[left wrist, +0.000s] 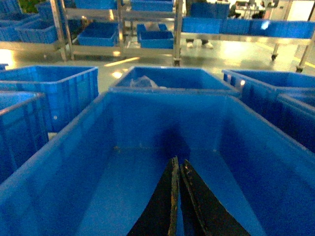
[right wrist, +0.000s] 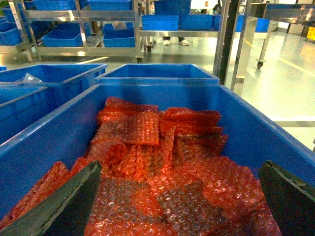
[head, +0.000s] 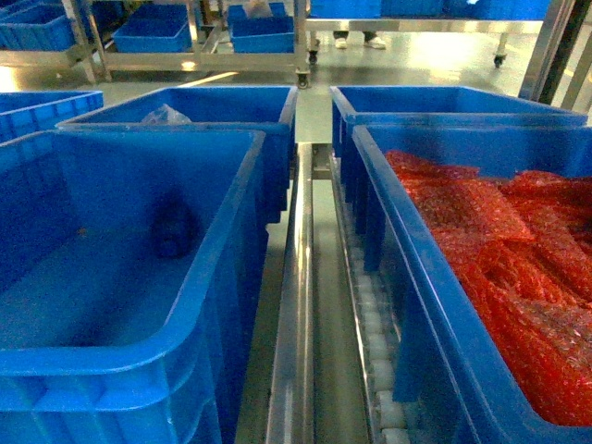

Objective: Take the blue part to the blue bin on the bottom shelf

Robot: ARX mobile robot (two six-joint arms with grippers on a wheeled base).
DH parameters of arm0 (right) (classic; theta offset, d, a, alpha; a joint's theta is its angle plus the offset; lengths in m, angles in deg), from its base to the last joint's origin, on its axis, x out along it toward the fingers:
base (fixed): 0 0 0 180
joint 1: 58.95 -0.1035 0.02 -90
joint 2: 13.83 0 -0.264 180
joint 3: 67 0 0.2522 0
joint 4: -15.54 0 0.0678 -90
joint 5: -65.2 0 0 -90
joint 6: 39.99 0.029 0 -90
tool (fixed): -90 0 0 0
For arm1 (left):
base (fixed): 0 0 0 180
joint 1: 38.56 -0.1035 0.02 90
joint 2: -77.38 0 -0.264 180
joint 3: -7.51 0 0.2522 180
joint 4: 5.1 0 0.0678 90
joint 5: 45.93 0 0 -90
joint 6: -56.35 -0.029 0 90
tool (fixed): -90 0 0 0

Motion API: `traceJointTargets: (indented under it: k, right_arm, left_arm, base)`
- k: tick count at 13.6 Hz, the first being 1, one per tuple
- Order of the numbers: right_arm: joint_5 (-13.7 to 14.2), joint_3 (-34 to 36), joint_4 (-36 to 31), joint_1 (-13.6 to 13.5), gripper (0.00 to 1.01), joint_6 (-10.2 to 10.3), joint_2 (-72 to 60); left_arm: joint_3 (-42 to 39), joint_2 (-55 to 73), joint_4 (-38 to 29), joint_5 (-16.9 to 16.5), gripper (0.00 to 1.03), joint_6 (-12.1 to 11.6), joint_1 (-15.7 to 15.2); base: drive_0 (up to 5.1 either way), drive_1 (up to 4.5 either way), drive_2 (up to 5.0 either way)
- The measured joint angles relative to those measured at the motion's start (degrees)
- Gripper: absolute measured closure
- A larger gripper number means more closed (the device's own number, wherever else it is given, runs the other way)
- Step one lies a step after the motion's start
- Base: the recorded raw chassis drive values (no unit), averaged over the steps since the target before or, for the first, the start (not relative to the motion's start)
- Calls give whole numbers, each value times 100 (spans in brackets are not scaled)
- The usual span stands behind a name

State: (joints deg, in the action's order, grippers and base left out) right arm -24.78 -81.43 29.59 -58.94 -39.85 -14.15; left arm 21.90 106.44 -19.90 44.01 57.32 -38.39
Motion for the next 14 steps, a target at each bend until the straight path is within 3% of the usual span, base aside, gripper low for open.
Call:
traceJointTargets:
  k: [5,13,14]
  right_arm:
    - [0,0,0,0,3,0,0]
    - [0,0,0,0,3,0,0]
    - [2,0,4,0,3,2,0]
  left_arm:
    - [0,-979,949,9,101,0,-4]
    - [0,-1930,1871,7,101,0,-4]
    - [2,-2712,2940,0,101,-2,-4]
  base:
    - [0,0,0]
    - [0,0,0]
    - [0,0,0]
